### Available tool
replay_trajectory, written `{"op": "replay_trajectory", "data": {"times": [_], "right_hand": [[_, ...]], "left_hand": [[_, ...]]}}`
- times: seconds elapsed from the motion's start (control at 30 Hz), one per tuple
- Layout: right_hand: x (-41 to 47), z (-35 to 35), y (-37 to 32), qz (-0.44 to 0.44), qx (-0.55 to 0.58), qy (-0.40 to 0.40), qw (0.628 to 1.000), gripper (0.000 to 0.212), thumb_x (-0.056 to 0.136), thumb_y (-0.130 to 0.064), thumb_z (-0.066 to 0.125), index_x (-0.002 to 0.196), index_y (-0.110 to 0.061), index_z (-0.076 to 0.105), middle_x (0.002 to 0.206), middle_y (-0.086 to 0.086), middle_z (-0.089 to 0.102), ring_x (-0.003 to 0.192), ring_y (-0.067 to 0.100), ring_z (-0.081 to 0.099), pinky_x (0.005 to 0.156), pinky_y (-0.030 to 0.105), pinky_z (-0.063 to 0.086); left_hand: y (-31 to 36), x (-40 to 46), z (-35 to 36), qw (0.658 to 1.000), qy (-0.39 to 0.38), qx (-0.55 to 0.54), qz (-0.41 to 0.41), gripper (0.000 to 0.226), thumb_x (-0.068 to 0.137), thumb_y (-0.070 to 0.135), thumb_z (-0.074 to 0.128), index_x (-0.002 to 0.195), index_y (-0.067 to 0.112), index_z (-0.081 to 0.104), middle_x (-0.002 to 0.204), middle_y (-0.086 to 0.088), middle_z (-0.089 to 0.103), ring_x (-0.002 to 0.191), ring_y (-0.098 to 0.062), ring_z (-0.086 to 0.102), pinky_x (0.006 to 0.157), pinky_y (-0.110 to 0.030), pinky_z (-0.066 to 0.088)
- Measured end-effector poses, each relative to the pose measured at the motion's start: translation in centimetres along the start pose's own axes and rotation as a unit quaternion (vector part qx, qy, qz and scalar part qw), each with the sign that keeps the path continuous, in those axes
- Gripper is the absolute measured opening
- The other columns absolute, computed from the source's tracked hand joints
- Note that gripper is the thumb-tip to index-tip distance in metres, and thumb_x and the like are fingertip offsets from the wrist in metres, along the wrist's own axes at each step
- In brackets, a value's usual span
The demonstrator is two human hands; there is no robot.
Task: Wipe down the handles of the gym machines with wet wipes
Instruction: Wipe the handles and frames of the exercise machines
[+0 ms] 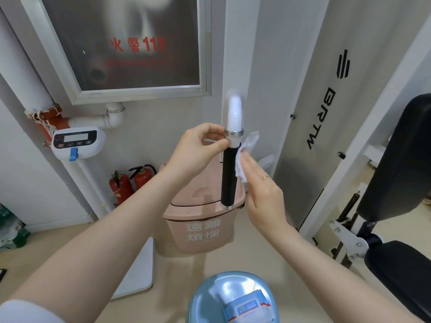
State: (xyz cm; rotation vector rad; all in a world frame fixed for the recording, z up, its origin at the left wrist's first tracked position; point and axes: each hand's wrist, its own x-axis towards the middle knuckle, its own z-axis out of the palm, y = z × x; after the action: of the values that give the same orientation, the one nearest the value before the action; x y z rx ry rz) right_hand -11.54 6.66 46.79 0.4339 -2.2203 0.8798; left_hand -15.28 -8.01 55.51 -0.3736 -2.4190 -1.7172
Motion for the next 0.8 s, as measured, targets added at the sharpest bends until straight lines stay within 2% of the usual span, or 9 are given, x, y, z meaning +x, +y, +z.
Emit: {"op": "replay_trajectory", "data": {"times": [0.07,0.17,0.27,0.37,0.4,0.43,0.57,0.7,0.8], "right_hand": [[-0.1,0.4,0.5,-0.146,-0.14,0.04,0.978,0.039,0.092,-0.005,0.038,0.129,-0.012,0.049,0.134,0.0,0.05,0.123,0.015,0.05,0.105,0.033,0.03],[1.6,0.2,0.9,-0.275,-0.295,0.04,0.914,0.037,0.094,0.0,0.035,0.119,-0.013,0.06,0.127,0.001,0.06,0.122,0.02,0.052,0.105,0.041,0.031],[2.7,-0.1,0.9,-0.35,-0.412,-0.054,0.84,0.045,0.092,0.001,0.027,0.112,-0.011,0.066,0.12,0.003,0.065,0.124,0.022,0.051,0.109,0.041,0.025],[2.3,0.0,0.7,-0.412,-0.511,-0.21,0.725,0.041,0.086,-0.005,0.033,0.098,-0.011,0.072,0.104,0.004,0.071,0.119,0.025,0.056,0.11,0.04,0.021],[2.8,-0.2,0.6,-0.436,-0.526,-0.221,0.696,0.037,0.085,-0.008,0.037,0.096,-0.012,0.072,0.101,0.004,0.072,0.118,0.026,0.056,0.11,0.041,0.021],[3.7,-0.7,0.3,-0.45,-0.538,-0.21,0.682,0.034,0.084,-0.008,0.04,0.096,-0.013,0.072,0.099,0.005,0.072,0.118,0.027,0.056,0.111,0.042,0.02],[7.1,-2.6,-1.5,-0.392,-0.595,-0.114,0.692,0.035,0.084,0.0,0.037,0.093,-0.007,0.07,0.09,0.007,0.071,0.116,0.031,0.057,0.113,0.044,0.015],[3.1,-1.0,-0.3,-0.429,-0.615,-0.232,0.619,0.048,0.073,-0.003,0.029,0.083,-0.012,0.076,0.073,0.005,0.071,0.093,0.031,0.066,0.112,0.047,0.024],[4.2,-1.6,-0.4,-0.426,-0.594,-0.261,0.631,0.047,0.072,-0.006,0.029,0.076,-0.017,0.075,0.063,0.0,0.067,0.083,0.026,0.067,0.113,0.044,0.018]], "left_hand": [[-0.4,0.0,-0.4,0.999,0.008,-0.031,-0.011,0.015,0.088,0.014,0.06,0.102,0.017,0.065,0.097,0.002,0.069,0.089,-0.004,0.064,0.082,-0.019,0.048],[-1.1,-0.4,-1.0,0.998,0.031,-0.047,-0.015,0.017,0.09,0.01,0.055,0.101,0.019,0.064,0.097,0.007,0.067,0.09,0.0,0.06,0.083,-0.02,0.046],[-1.7,-0.8,-1.6,0.997,0.045,-0.066,-0.021,0.025,0.089,0.002,0.048,0.101,0.018,0.063,0.093,0.008,0.065,0.089,-0.001,0.059,0.085,-0.022,0.046],[-2.5,-1.1,-2.2,0.994,0.079,-0.074,-0.032,0.033,0.086,-0.004,0.041,0.101,0.018,0.061,0.093,0.009,0.064,0.093,-0.004,0.058,0.08,-0.019,0.045],[-2.8,-1.2,-2.3,0.993,0.089,-0.074,-0.034,0.035,0.085,-0.006,0.04,0.101,0.018,0.06,0.094,0.009,0.064,0.095,-0.006,0.058,0.078,-0.018,0.044],[-3.1,-1.3,-2.5,0.992,0.094,-0.074,-0.035,0.036,0.084,-0.006,0.04,0.101,0.017,0.06,0.094,0.008,0.063,0.096,-0.007,0.057,0.078,-0.018,0.044],[-3.7,-1.6,-2.9,0.992,0.091,-0.078,-0.04,0.037,0.083,-0.007,0.04,0.097,0.019,0.062,0.093,0.008,0.064,0.097,-0.01,0.057,0.081,-0.021,0.042],[-4.2,-2.0,-2.7,0.993,0.076,-0.074,-0.05,0.035,0.085,-0.004,0.041,0.092,0.024,0.061,0.09,0.011,0.065,0.094,-0.009,0.056,0.079,-0.023,0.041],[-4.2,-2.3,-2.5,0.994,0.063,-0.066,-0.052,0.033,0.085,-0.003,0.042,0.095,0.023,0.061,0.089,0.012,0.065,0.093,-0.007,0.057,0.084,-0.023,0.04]]}}
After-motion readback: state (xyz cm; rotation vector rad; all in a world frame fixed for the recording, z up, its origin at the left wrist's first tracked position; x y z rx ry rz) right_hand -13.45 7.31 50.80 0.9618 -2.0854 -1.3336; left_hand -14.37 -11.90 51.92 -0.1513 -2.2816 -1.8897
